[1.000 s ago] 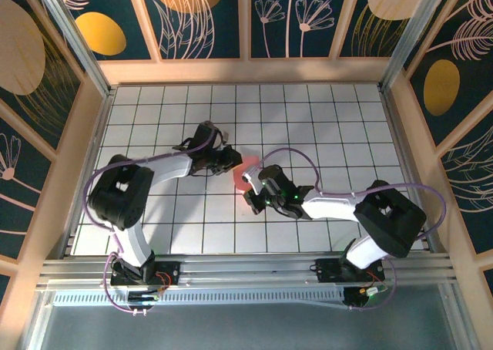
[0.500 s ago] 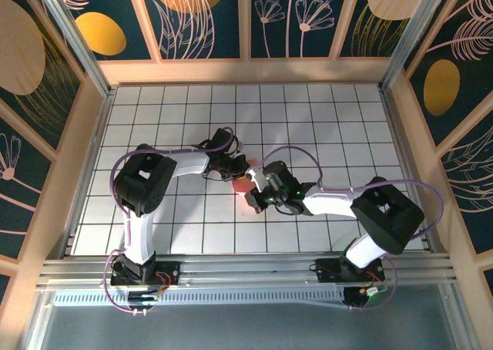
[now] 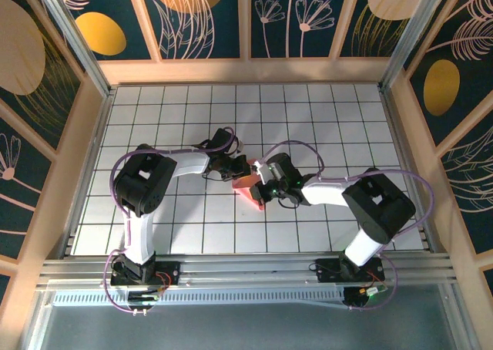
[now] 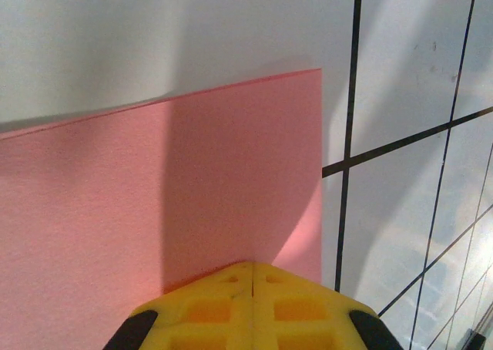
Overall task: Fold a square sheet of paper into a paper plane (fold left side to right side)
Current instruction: Third fold the triangle at the center of the table.
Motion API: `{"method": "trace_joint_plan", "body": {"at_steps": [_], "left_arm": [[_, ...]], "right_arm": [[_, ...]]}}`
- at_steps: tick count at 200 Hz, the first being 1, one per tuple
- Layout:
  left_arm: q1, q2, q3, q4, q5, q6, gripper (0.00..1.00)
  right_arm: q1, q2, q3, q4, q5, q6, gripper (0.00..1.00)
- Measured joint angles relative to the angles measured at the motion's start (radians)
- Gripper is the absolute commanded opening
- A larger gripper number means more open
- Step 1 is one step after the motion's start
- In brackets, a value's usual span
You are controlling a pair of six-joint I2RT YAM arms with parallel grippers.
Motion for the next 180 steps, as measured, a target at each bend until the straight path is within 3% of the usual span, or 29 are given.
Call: {"method": "trace_joint_plan", "body": {"at_steps": [180], "left_arm": [[-0.004,0.003,0.005,0.000,-0.004,0.001,0.05]], "right_arm": [[-0.025,0.043,0.031,-0.034,0.046,-0.005,0.00]]}}
